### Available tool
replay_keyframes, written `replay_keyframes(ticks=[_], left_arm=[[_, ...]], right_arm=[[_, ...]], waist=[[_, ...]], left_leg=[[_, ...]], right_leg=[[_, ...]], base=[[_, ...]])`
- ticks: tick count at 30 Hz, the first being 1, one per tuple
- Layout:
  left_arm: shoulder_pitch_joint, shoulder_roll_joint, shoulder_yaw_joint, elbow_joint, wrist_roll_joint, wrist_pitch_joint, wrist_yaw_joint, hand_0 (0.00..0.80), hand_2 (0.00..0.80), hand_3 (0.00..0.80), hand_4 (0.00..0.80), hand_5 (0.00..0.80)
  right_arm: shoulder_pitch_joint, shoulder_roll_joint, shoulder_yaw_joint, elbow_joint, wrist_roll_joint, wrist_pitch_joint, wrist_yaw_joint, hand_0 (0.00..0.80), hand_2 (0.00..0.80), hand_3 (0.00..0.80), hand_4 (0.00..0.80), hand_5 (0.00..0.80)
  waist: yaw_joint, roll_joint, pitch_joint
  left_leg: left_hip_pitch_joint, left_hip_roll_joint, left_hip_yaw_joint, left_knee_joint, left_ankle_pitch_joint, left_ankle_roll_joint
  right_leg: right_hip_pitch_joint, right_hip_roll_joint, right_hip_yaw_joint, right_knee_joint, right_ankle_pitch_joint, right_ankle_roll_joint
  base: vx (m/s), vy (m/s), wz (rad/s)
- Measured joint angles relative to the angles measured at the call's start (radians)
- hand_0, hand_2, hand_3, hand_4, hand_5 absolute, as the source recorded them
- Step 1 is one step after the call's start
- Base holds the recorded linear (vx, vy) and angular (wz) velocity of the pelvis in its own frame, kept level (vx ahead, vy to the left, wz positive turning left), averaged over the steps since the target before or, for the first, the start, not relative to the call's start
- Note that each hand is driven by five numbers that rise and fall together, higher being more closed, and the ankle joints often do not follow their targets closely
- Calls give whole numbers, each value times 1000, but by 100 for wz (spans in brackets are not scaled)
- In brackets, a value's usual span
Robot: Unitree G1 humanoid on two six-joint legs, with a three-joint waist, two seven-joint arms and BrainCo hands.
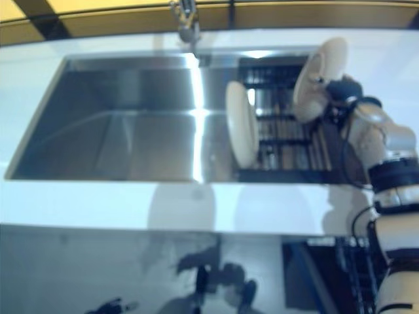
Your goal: Take plates into dishwasher
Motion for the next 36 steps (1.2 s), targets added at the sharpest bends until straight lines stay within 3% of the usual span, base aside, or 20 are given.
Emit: replay_keyframes(ticks=[2, 3, 14, 28, 36], left_arm=[[7, 0, 0, 2, 0, 0, 0, 0, 0, 0, 0, 0], [7, 0, 0, 1, 0, -1, 0, 0, 0, 0, 0, 0], [17, -8, 0, 1, 0, -2, 2, 0, 0, 0, 0, 0], [18, -9, 0, 1, 0, -8, 3, 0, 0, 0, 0, 0], [28, -8, 1, 27, 9, -7, 10, 0, 0, 0, 0, 0]], right_arm=[[0, -8, -2, 0, -2, 0, -2, 609, 609, 609, 609, 609], [0, -14, -2, 1, -2, 0, -1, 794, 794, 794, 794, 794], [-11, -8, 14, 39, -196, 21, -18, 800, 800, 800, 800, 800], [-58, -50, 79, 41, -240, 20, -92, 800, 800, 800, 800, 800], [-81, -119, 81, -26, -299, 19, -110, 800, 800, 800, 800, 800]], waist=[[-3, 0, 0], [-4, 1, 0], [3, 2, -1], [0, -2, -3], [-11, -58, -60]], left_leg=[[3, -1, -6, 0, 1, 1], [3, -2, -7, 0, 2, 1], [0, -2, -14, 0, 8, 1], [30, -2, -12, 0, 9, 2], [55, 0, 1, -2, 8, 1]], right_leg=[[5, -1, -3, 0, 0, 0], [5, -1, -4, 0, 0, 1], [8, -2, -18, 0, 2, 1], [38, -1, -18, 0, 2, 1], [56, 0, -4, 0, 2, 1]], base=[[0, 12, 4], [0, 0, 0], [-6, 6, 3], [-12, -6, 0], [-6, 5, -3]])
